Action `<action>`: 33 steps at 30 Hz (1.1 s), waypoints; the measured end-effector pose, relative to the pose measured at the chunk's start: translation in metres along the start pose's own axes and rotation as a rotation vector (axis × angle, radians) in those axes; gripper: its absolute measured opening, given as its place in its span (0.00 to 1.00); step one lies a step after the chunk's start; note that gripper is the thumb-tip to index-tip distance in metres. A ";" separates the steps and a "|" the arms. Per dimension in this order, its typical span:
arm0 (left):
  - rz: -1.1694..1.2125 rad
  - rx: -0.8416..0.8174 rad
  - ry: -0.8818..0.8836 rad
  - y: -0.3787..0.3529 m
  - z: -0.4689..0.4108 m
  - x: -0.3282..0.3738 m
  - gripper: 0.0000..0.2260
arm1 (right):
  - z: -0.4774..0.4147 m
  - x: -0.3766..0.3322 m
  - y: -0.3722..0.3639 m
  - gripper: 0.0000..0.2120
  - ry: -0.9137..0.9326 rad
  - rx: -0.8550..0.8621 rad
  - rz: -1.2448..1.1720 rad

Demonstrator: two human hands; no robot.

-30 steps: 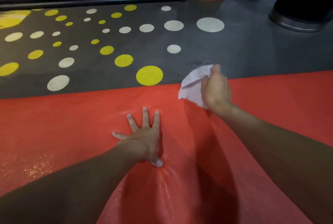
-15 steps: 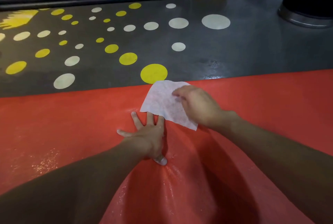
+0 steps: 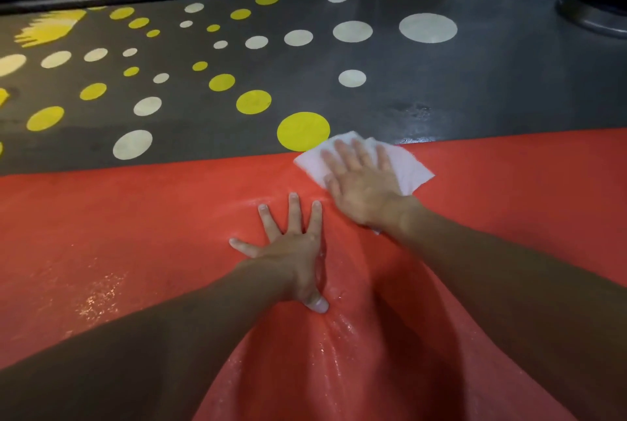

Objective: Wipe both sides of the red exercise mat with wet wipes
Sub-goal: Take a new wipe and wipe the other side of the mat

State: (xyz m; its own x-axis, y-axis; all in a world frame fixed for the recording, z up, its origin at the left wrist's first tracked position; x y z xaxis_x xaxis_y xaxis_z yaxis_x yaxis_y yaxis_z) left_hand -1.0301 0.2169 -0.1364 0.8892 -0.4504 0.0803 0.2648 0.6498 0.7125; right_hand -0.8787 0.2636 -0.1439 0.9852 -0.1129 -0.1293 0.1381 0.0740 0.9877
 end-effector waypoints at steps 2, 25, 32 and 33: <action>0.005 0.015 -0.006 0.000 -0.001 0.001 0.69 | 0.011 -0.011 -0.003 0.29 0.160 -0.008 0.024; -0.044 0.045 0.033 -0.011 0.017 -0.055 0.67 | 0.000 0.027 0.000 0.26 -0.161 0.031 0.013; -0.042 0.063 -0.013 -0.012 0.018 -0.056 0.66 | 0.042 -0.037 -0.009 0.30 0.151 -0.003 0.010; -0.039 0.064 -0.020 -0.013 0.017 -0.056 0.66 | 0.035 -0.012 -0.006 0.28 0.047 0.011 0.009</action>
State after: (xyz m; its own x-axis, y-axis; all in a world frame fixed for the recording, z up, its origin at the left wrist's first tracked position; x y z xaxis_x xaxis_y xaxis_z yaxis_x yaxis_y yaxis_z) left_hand -1.0894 0.2230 -0.1378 0.8708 -0.4873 0.0645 0.2746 0.5911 0.7584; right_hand -0.8946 0.2298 -0.1451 0.9901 -0.0660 -0.1238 0.1280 0.0635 0.9897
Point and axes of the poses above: each hand's wrist, its own z-axis away from the middle knuckle, its own y-axis out of the back of the hand, x = y × z, the point moved 7 cm from there along -z, towards the middle knuckle
